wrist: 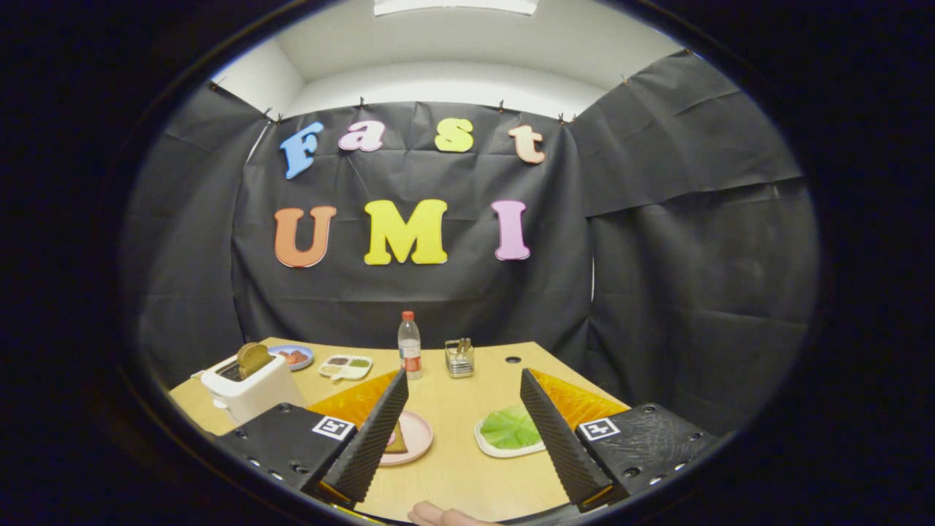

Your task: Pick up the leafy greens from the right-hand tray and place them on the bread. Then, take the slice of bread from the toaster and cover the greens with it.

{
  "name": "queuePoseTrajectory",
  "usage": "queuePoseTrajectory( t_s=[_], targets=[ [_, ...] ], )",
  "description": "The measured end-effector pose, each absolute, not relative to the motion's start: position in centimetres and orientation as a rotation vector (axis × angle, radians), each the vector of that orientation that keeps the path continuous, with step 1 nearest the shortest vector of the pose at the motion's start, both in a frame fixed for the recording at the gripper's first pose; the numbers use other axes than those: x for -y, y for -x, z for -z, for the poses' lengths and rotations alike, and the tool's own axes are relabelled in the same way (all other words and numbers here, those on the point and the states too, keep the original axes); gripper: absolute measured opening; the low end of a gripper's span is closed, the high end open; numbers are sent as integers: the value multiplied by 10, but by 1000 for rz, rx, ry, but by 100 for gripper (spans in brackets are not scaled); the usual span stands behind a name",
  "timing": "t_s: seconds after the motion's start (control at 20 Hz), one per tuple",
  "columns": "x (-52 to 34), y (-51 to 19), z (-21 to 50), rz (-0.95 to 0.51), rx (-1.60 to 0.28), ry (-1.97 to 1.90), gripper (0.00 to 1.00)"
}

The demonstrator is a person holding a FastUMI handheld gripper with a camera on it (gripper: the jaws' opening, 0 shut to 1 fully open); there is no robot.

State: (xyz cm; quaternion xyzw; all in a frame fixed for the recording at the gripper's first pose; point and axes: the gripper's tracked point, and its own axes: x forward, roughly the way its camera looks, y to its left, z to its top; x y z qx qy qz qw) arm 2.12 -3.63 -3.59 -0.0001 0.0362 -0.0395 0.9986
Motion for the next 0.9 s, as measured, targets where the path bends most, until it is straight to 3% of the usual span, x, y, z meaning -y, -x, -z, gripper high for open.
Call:
queuePoseTrajectory(
  t_s=[0.9],
  targets=[
    [154, -129, 194, 261, -455, 37, 95]
  ],
)
